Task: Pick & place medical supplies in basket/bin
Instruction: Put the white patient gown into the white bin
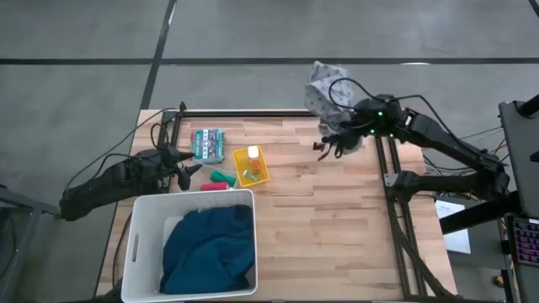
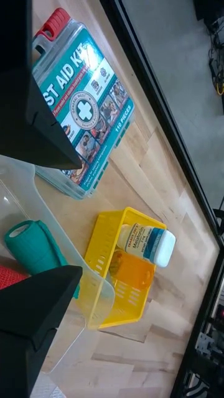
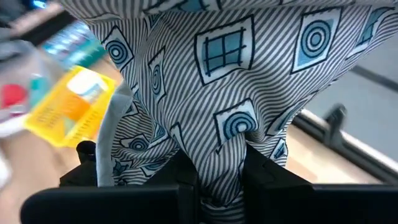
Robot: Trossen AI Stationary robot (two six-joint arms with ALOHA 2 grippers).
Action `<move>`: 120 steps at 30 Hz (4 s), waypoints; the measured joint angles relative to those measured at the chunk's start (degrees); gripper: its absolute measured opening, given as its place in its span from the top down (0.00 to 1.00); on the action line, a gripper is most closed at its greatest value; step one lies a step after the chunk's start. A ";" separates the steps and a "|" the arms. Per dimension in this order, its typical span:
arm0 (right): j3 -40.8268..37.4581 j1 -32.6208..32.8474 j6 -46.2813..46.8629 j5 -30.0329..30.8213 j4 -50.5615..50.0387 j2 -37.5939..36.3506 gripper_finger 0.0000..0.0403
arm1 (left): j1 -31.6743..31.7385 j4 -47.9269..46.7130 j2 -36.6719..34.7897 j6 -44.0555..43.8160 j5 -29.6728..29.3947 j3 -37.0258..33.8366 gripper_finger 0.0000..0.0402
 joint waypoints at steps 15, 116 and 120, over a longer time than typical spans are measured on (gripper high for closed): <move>1.50 7.56 -5.47 -19.67 14.90 0.64 0.87 | -0.01 0.01 0.00 0.00 0.00 0.00 0.32; 33.32 36.41 -8.93 -24.74 52.57 61.88 0.54 | -0.01 0.02 0.02 0.00 -0.01 -0.01 0.32; 33.32 36.41 -8.92 -24.75 52.59 61.88 0.48 | 0.00 0.02 0.02 0.00 0.01 0.00 0.32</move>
